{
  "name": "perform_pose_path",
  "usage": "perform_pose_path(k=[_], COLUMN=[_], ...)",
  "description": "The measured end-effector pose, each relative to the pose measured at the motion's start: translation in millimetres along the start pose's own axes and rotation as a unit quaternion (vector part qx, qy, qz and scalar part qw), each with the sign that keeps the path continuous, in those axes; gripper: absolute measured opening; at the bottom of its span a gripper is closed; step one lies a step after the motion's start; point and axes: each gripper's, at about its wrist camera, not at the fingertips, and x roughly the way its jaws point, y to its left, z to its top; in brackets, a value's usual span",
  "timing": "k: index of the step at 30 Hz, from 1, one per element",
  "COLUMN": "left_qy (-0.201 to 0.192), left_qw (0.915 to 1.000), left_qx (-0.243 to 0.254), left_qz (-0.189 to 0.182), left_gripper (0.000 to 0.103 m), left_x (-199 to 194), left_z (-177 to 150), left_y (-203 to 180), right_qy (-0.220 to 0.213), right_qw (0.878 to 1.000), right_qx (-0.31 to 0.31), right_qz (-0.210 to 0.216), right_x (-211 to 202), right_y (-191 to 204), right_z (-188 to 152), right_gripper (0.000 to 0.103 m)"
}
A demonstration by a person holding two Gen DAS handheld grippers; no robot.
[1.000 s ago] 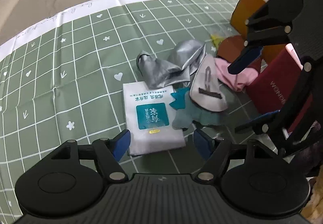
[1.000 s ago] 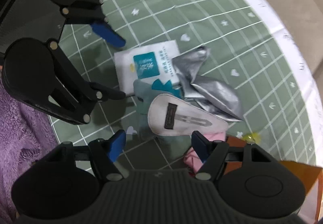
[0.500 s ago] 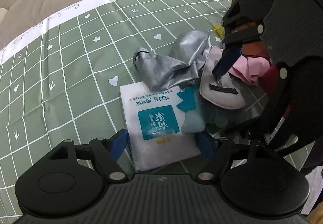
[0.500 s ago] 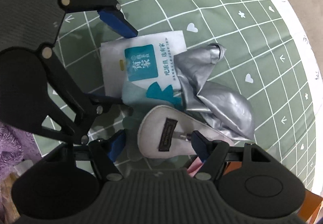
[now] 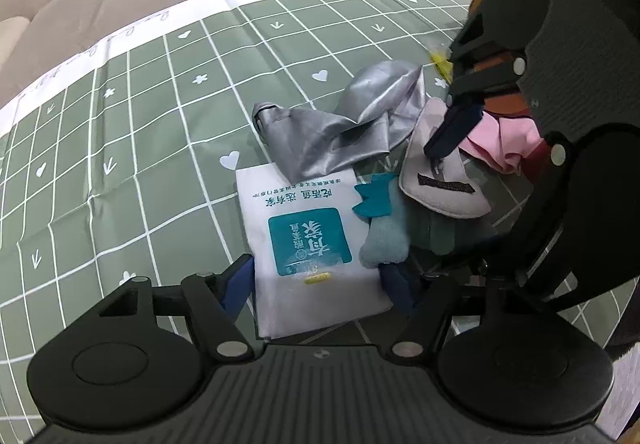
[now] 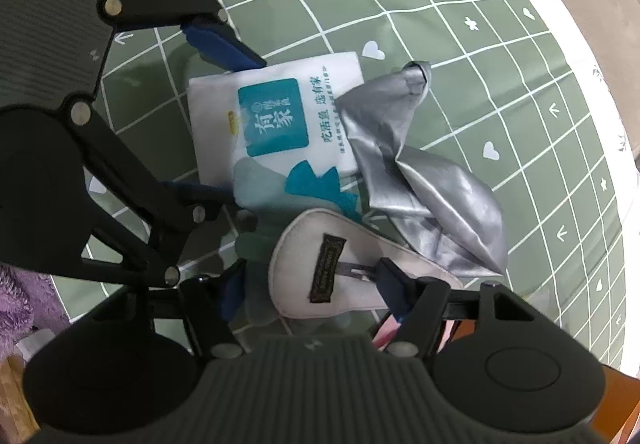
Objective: Organize soft objects
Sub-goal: 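Grasp the white tissue packet with the left gripper while the right gripper grasps the white slipper, then lift the tissue packet with the left gripper while the right gripper lifts the slipper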
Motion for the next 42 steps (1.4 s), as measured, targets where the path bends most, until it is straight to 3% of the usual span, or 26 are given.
perform_pose_path(k=[7,10,11,14,17,31,42], left_qy=[0.006,0.013,0.012,0.004,0.002,-0.013,-0.050], left_qw=[0.9997,0.9992,0.9990,0.9983,0.9978,0.9958,0.9967], left_qx=[-0.021,-0.030,-0.036,-0.053,-0.059,-0.082,-0.019], left_qz=[0.013,0.024,0.026,0.023,0.029,0.038,0.062], left_gripper=[0.073,0.072,0.072,0.072,0.072,0.072,0.072], left_x=[-6,-11,-14,-23,-34,-104,-161], left_z=[-5,-7,-8,-11,-14,-27,-13], left_y=[1,1,1,0,-6,-34,-86], right_qy=[-0.013,-0.022,-0.027,-0.047,-0.062,-0.111,-0.144], right_qw=[1.000,0.999,0.998,0.995,0.996,0.989,0.976], right_qx=[0.002,-0.011,-0.018,-0.033,-0.023,-0.046,-0.060], right_qz=[-0.019,-0.045,-0.054,-0.078,-0.062,-0.091,-0.150], right_x=[-9,-15,-18,-32,-45,-114,-176], right_y=[8,17,22,38,46,85,97], right_z=[-7,-10,-12,-18,-25,-69,-121], right_gripper=[0.046,0.040,0.032,0.027,0.027,0.027,0.027])
